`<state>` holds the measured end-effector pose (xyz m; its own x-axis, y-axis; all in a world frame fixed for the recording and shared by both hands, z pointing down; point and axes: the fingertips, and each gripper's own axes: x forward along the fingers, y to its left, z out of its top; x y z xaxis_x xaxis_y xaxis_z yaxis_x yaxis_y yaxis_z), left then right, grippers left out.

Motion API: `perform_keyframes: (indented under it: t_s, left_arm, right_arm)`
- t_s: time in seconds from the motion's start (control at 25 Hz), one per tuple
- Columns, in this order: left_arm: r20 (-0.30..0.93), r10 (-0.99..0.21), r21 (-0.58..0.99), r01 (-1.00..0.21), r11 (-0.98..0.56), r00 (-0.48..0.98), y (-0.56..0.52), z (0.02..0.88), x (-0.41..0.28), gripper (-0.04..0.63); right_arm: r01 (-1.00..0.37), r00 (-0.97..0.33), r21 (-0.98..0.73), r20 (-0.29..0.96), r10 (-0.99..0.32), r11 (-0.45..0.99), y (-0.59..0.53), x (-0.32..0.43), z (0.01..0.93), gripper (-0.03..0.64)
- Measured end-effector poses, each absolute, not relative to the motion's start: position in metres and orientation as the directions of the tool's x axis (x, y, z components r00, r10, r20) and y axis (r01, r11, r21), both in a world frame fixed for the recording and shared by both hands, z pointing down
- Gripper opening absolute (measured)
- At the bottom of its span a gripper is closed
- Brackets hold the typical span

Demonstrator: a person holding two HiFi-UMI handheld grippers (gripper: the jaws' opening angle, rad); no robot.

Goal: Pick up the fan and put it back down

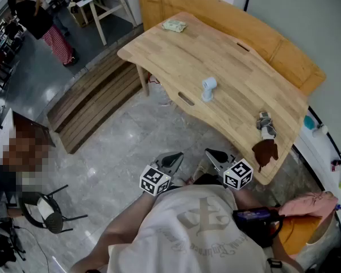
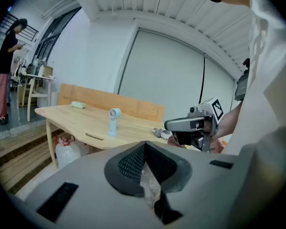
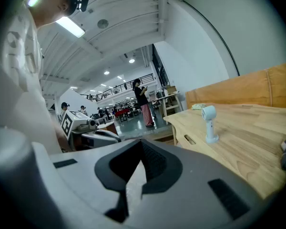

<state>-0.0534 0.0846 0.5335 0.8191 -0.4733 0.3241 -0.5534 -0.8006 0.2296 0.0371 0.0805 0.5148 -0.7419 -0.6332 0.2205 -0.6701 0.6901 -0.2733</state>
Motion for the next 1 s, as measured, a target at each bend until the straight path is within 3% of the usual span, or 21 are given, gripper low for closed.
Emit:
perform_keyframes:
  t_s: [0.2,1.0]
  left_arm:
    - [0.318,-0.487,0.231,-0.565,-0.792,0.813,0.086,0.531,-0.057,0.011]
    - [0.338,-0.537,0.227,-0.621,-0.750,0.773,0.044,0.538,-0.082,0.011]
  right_arm:
    - [-0.660,-0.749,-0.283,0.180,-0.637,0.696,0.081,0.034,0.506,0.014]
    - [-0.649,-0.760,-0.313,0.216,-0.613,0.693,0.035,0.020,0.521,0.014]
